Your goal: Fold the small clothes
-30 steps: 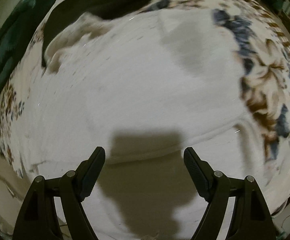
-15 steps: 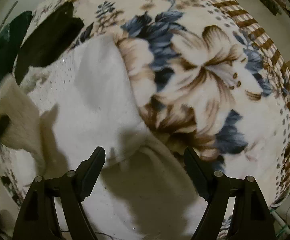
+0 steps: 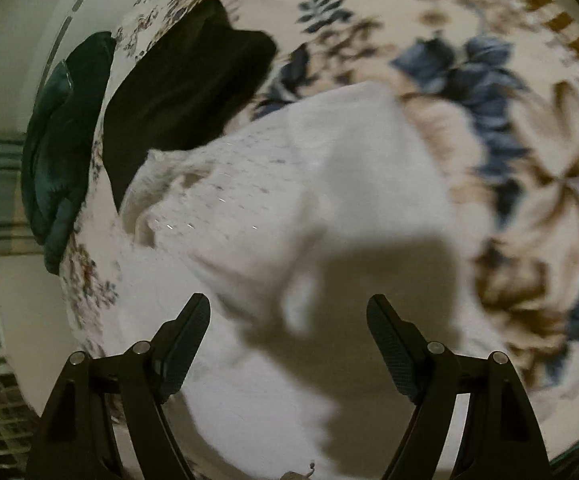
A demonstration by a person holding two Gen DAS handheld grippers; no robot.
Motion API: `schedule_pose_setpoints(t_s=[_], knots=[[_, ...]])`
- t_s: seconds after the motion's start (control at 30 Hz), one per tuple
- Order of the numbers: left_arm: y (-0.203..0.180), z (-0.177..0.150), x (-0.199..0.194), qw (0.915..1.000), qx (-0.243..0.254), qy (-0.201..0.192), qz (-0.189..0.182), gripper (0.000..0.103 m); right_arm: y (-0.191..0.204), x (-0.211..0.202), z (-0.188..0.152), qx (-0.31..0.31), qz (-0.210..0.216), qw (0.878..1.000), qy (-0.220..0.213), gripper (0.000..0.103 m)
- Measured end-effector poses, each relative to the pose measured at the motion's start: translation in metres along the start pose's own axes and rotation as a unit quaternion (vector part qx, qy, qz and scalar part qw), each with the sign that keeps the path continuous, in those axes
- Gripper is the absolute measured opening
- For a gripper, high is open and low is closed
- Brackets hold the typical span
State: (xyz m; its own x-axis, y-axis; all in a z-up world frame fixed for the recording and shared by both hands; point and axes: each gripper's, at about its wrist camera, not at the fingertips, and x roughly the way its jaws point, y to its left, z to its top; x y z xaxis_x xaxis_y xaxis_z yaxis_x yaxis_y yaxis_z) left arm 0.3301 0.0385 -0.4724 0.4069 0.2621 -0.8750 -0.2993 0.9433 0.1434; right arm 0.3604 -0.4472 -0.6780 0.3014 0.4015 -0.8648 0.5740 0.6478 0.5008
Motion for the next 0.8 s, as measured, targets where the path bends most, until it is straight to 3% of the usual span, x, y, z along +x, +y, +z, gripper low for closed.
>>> schedule_pose_setpoints(t_s=[0.07,0.17,0.2,0.23,0.27,0.3,0.53,0.8], knots=[[0.015,-0.004,0.01,0.9996,-0.008,0.012,0.025,0.085,0.007,0.019,0.01,0.012,-0.031,0.999,0.0,0.082],[0.026,-0.008,0.018,0.9989,-0.018,0.02,0.038,0.085,0.01,0.044,0.016,0.013,-0.065,0.997,0.041,0.083],[0.029,-0.008,0.02,0.9988,-0.02,0.022,0.04,0.085,0.011,0.047,0.014,0.009,-0.075,0.996,0.042,0.076],[0.032,-0.008,0.022,0.9987,-0.022,0.023,0.04,0.085,0.013,0.047,0.013,-0.001,-0.084,0.996,0.037,0.051],[0.034,-0.008,0.023,0.9986,-0.023,0.023,0.041,0.085,0.016,0.046,0.011,-0.019,-0.102,0.994,0.029,0.035],[0.035,-0.007,0.024,0.9986,-0.023,0.023,0.041,0.085,0.019,0.044,0.008,-0.037,-0.119,0.992,0.023,0.005],[0.041,0.016,0.031,0.999,-0.032,0.015,0.029,0.085,0.01,-0.005,0.015,-0.042,-0.156,0.985,-0.058,0.002],[0.006,0.055,0.065,0.9999,0.009,0.005,0.01,0.085,-0.004,0.0,0.035,-0.059,-0.186,0.98,-0.046,0.002]])
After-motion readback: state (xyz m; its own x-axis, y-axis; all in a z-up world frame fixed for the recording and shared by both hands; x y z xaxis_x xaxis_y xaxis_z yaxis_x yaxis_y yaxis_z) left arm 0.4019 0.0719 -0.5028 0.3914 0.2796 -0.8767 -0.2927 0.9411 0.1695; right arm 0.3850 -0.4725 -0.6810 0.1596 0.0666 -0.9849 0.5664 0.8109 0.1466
